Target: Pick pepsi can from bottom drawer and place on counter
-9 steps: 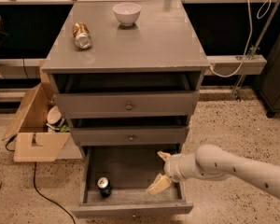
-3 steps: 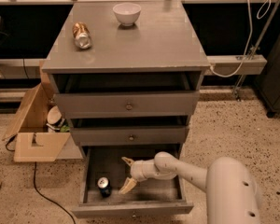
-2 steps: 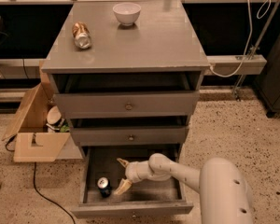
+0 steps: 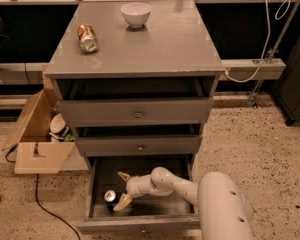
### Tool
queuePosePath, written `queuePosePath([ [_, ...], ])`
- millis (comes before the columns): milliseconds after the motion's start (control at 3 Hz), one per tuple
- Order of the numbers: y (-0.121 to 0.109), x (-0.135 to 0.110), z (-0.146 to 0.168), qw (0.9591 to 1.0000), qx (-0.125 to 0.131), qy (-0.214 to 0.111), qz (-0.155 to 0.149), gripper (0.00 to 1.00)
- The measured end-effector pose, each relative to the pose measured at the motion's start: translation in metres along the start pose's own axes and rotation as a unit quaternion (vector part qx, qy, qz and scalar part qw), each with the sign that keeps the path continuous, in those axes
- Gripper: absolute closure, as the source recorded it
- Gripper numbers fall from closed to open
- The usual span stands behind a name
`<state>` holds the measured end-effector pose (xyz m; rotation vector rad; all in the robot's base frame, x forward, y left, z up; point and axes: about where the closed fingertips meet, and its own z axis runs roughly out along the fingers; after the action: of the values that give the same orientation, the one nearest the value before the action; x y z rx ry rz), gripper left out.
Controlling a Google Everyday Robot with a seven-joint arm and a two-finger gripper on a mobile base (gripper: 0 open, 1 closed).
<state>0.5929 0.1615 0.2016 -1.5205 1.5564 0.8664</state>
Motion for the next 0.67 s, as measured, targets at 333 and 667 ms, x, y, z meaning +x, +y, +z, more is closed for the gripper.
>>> queuePosePath([
  [333,-0.003,0.004,0.016,0.9999,0.001,-0.012,0.004,0.02],
  [667,-0.001,0.009,0.028,0.9998,-0.002,-0.016,0.008,0.24],
])
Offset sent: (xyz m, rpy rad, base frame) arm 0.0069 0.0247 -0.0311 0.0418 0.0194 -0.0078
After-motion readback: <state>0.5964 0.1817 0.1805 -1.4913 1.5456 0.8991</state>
